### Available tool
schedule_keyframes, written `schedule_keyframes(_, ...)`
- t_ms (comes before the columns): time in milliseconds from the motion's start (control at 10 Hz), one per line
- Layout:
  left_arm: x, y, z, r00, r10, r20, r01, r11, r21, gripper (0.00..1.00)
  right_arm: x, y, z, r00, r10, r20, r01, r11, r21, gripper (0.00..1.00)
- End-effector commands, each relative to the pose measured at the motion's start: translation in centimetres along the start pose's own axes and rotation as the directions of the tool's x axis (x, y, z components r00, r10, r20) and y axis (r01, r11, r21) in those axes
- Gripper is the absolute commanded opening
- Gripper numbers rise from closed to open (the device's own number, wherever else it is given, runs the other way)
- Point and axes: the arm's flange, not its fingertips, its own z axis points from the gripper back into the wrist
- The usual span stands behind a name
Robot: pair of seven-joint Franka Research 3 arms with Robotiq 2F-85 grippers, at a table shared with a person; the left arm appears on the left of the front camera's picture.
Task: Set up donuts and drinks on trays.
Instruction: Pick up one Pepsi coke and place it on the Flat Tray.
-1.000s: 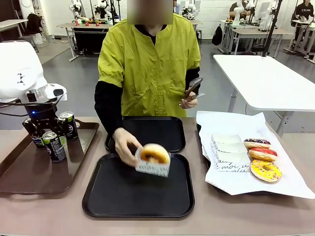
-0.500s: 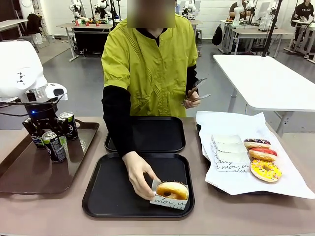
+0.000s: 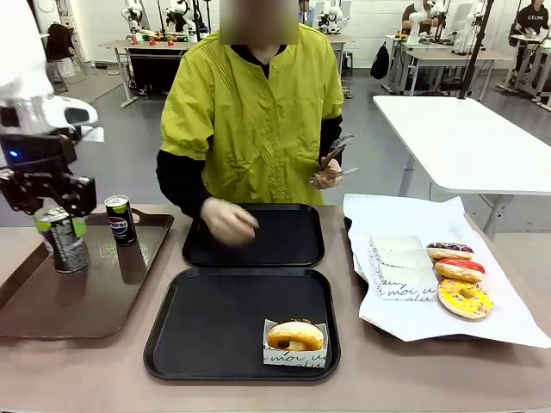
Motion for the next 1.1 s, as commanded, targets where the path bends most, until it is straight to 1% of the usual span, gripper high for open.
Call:
schedule_keyframes(0, -1.90, 0.47, 1.57, 0.998, 0.036, 0.048, -0.036, 0.999, -0.002, 0.41, 0.27, 0.03, 0.04, 1.000, 0.017, 0.015, -0.017, 1.000, 0.025, 1.00)
schedule_keyframes(100, -2.17, 0.96, 2.12, 0.990, 0.119, 0.073, -0.119, 0.993, -0.004, 0.41, 0.27, 0.03, 0.04, 1.000, 0.017, 0.015, -0.017, 1.000, 0.025, 1.00)
schedule_keyframes(200, -1.44, 0.15, 1.57, 1.000, 0.005, 0.018, -0.005, 1.000, 0.002, 0.41, 0.27, 0.03, 0.04, 1.000, 0.017, 0.015, -0.017, 1.000, 0.025, 1.00)
schedule_keyframes(1000, -1.44, 0.15, 1.57, 1.000, 0.005, 0.018, -0.005, 1.000, 0.002, 0.41, 0.27, 0.03, 0.04, 1.000, 0.017, 0.015, -0.017, 1.000, 0.025, 1.00)
